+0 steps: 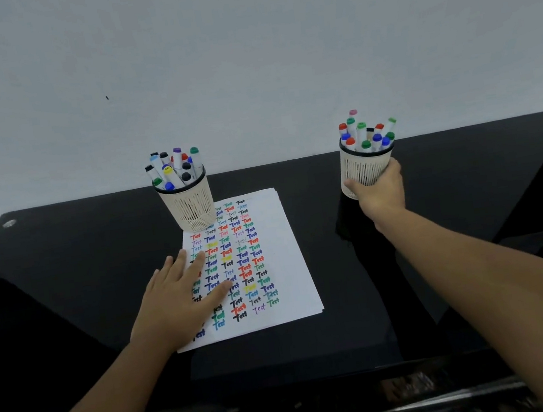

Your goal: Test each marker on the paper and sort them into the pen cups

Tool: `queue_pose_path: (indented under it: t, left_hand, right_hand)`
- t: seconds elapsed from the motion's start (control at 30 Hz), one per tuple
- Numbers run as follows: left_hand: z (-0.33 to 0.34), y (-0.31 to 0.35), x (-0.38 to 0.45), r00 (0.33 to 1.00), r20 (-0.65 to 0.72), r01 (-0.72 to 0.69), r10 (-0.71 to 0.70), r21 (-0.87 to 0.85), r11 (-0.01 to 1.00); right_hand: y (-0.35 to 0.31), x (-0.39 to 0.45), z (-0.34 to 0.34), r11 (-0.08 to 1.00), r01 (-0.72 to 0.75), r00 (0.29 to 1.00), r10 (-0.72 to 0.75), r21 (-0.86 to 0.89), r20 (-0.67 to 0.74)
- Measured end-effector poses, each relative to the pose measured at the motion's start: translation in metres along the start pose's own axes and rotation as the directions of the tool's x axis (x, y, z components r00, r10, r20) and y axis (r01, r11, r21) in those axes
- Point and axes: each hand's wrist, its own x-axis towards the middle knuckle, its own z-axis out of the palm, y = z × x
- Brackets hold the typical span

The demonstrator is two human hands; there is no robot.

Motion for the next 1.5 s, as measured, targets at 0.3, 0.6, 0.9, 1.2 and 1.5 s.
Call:
queue_pose_path:
  t: [0.3, 0.6, 0.9, 1.2, 1.5]
  left_hand:
    - [-0.001, 0.001, 0.0, 1.0, 0.008, 0.012, -0.012, 0.001, 1.0]
    - [-0.002, 0.001, -0.001, 1.0, 0.005, 0.01, -0.009, -0.015, 1.0]
    - [-0.003, 0.002, -0.002, 1.0, -0.008, 0.013, -0.013, -0.03, 0.999]
    - [-0.004, 0.003, -0.002, 1.0, -0.004, 0.013, -0.013, -0.04, 0.999]
    - [-0.016, 0.001, -0.01, 0.991, -0.126, -0.02, -0.039, -0.431, 0.902]
  right_hand:
    - [-0.003, -0.027, 0.018, 0.995, 0.092, 0.992, -0.095, 0.042, 0.088]
    - [-0.034, -0.066, 0.085, 0.971, 0.201, 0.925, -0.231, 0.127, 0.302]
    - [-0.037, -0.068, 0.122, 0.969, 0.238, 0.9, -0.248, 0.071, 0.359]
    - [-0.034, -0.067, 0.119, 0.975, 0.217, 0.892, -0.22, 0.055, 0.394]
    - [-0.054, -0.08, -0.027, 0.912, 0.25, 0.946, -0.302, 0.326, 0.12]
